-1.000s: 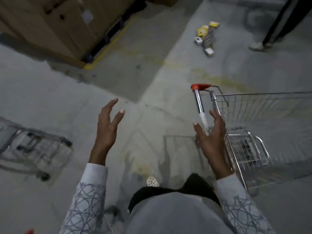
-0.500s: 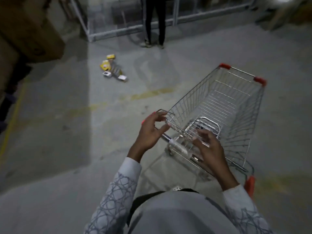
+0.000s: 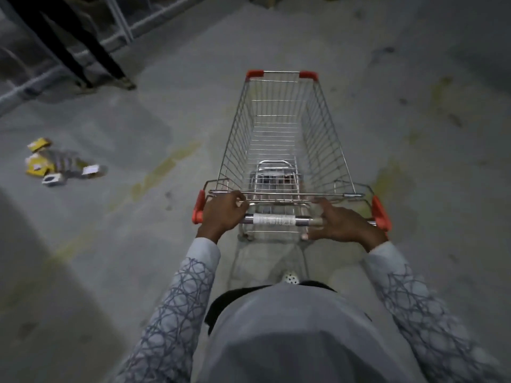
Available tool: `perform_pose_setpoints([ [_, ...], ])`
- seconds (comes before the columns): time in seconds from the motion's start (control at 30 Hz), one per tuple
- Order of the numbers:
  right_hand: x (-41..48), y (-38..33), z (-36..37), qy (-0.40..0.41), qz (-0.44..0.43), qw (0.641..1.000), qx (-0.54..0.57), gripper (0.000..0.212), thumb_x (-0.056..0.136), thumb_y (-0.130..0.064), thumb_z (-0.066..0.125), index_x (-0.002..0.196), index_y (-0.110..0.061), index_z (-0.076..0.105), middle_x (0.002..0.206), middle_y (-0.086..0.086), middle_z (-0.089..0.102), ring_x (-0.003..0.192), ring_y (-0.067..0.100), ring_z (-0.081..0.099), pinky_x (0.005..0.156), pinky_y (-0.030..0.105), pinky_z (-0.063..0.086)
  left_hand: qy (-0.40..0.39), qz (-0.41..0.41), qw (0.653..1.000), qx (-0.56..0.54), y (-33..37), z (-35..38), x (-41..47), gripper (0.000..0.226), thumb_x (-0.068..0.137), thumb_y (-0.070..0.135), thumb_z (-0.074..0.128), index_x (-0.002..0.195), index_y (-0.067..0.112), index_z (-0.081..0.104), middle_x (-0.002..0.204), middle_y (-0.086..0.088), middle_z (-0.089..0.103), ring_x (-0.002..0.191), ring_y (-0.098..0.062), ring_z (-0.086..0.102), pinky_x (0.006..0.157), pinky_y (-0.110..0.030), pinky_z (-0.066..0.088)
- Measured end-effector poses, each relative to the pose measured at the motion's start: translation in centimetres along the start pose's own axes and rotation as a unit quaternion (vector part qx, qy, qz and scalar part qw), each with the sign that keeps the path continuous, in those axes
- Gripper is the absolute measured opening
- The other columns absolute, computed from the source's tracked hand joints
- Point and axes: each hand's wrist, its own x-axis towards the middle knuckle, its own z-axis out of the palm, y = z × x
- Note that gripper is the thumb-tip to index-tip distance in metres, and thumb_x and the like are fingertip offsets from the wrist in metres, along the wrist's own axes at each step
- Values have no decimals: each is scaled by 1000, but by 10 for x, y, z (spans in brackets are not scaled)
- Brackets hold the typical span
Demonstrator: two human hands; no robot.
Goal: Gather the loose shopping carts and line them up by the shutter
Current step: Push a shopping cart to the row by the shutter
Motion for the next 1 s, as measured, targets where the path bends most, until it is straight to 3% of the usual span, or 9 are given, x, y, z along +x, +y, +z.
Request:
perform_pose_setpoints([
  [0.13, 7, -15, 23, 137, 60, 982, -113, 101, 78, -65, 72, 156, -33, 15, 114, 9, 73, 103, 36, 69, 85, 43, 52, -50, 36, 995, 78, -7, 1, -3, 55, 96, 55, 28, 85, 20, 68, 77, -4, 70, 83, -27, 68, 75, -37, 48],
  [0.3, 11, -35, 30, 140, 105, 979, -102, 103, 73, -52, 77, 155, -37, 17, 110, 12, 73, 100, 36, 70, 87, 44, 51, -15, 103, 984, 146, -13, -5, -1, 54, 101, 47, 30, 93, 16, 73, 95, -11, 71, 90, -33, 67, 72, -37, 35],
  [0.47, 15, -66, 42, 155, 130, 975, -95, 97, 74, -43, 73, 156, -35, 21, 108, 12, 72, 101, 36, 68, 90, 43, 47, 4, 129, 975, 179, -39, -15, 11, 56, 98, 49, 30, 90, 14, 73, 93, -14, 70, 89, -36, 66, 72, -37, 35],
  [0.77, 37, -118, 62, 248, 165, 945, -138, 85, 74, -37, 69, 151, -31, 35, 95, 10, 72, 93, 33, 69, 82, 39, 47, 2, 145, 969, 199, -75, -42, 54, 54, 96, 48, 31, 83, 11, 68, 89, -17, 69, 85, -36, 64, 77, -41, 45],
  [1.0, 70, -131, 42, 260, 174, 938, -151, 83, 78, -41, 68, 152, -28, 35, 97, 13, 72, 97, 36, 67, 86, 42, 48, -5, 142, 967, 212, -76, -55, 98, 43, 91, 48, 31, 77, 15, 56, 89, -17, 68, 84, -37, 63, 72, -39, 37],
])
